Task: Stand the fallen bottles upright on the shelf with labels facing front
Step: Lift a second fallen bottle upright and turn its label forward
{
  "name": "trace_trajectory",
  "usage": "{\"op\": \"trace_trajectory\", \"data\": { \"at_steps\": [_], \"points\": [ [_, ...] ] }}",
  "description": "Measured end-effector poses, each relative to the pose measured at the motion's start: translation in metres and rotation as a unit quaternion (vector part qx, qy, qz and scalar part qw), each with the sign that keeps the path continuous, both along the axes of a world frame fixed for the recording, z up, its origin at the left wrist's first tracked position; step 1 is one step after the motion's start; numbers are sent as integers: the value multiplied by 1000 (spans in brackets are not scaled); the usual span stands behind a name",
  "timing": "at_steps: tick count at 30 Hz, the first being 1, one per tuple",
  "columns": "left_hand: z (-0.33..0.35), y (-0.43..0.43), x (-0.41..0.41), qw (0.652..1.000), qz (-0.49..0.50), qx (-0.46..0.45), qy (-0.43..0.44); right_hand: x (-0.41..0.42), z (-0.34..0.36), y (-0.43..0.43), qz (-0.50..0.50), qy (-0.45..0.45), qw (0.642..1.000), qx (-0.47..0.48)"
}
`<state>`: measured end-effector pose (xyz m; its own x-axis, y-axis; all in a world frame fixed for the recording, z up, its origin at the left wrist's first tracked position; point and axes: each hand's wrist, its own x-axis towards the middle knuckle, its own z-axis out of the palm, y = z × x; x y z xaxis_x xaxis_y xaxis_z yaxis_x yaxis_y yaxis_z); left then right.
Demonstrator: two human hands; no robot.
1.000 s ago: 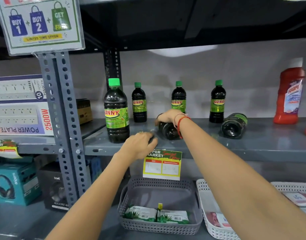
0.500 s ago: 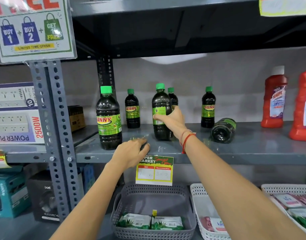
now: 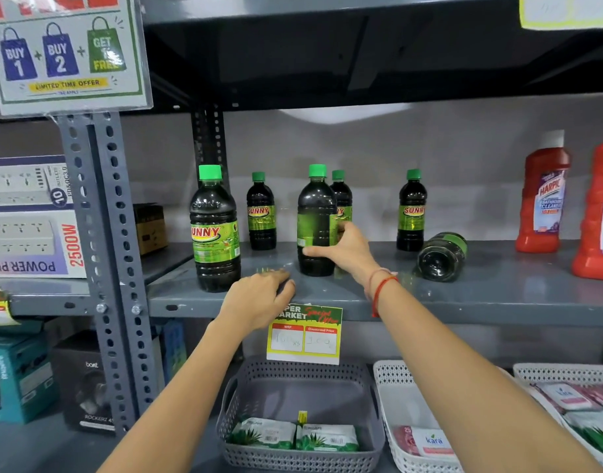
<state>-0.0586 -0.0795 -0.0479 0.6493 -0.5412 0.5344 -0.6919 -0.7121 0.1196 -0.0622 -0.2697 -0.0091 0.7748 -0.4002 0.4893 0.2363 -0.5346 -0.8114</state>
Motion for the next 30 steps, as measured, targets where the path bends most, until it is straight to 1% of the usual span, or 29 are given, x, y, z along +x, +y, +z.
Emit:
{"op": "trace_trajectory", "data": {
  "at_steps": [2, 3, 4, 5, 7, 9, 10, 12, 14, 16, 17, 18, 19, 21, 23, 24, 25, 27, 28, 29, 30],
  "points": [
    [0, -1, 0, 1000, 6, 1, 1, 4, -1, 12, -74, -6, 996, -44],
    [0, -1, 0, 1000, 9, 2, 3, 5, 0, 14, -69, 8, 997, -32],
    [0, -1, 0, 1000, 10, 4, 3, 4, 2, 14, -26, 30, 999, 14],
    [0, -2, 0, 1000, 10, 5, 3, 3, 5, 11, 39, 56, 995, 78],
    [0, -1, -1, 1000, 7, 4, 0, 0, 8, -2, 170, 101, 965, 174],
    [0, -1, -1, 1000, 1, 2, -3, -1, 9, -13, 234, 121, 944, 200],
    [0, -1, -2, 1000, -1, 1, -4, 0, 8, -16, 242, 122, 942, 196],
    [0, -1, -2, 1000, -3, -1, -7, 3, 8, -15, 211, 113, 960, 144],
    [-1, -1, 0, 1000, -3, -1, -12, 7, 5, -3, 113, 87, 988, 53],
    [-1, -1, 1, 1000, 0, -1, -16, 13, -1, 8, 15, 53, 998, -10],
    [-2, -1, 1, 1000, 0, -4, -18, 15, -4, 11, 7, 56, 998, -13],
    [-3, -1, 1, 1000, -1, -7, -24, 15, -5, 10, 32, 70, 997, 7],
    [-4, -1, 1, 999, -1, -13, -33, 15, -5, 8, 77, 89, 992, 47],
    [-6, -1, 0, 998, -2, -29, -54, 11, -1, -2, 169, 121, 969, 133],
    [-7, -1, -1, 997, 1, -39, -65, 11, 0, -10, 205, 126, 955, 171],
    [-7, -1, -1, 997, 2, -40, -66, 10, -1, -11, 198, 120, 959, 162],
    [-7, -1, -1, 997, 1, -41, -66, 10, -1, -8, 167, 113, 971, 132],
    [-7, -1, -1, 997, 2, -40, -63, 10, -3, 3, 72, 97, 992, 42],
    [-7, -1, 0, 997, 3, -38, -63, 11, -4, 9, 26, 88, 996, 14],
    [-7, -1, 0, 997, 3, -36, -63, 12, -6, 14, 1, 83, 997, 7],
    [-8, -1, 0, 997, 3, -36, -64, 12, -7, 16, 3, 84, 996, 11]
  ]
}}
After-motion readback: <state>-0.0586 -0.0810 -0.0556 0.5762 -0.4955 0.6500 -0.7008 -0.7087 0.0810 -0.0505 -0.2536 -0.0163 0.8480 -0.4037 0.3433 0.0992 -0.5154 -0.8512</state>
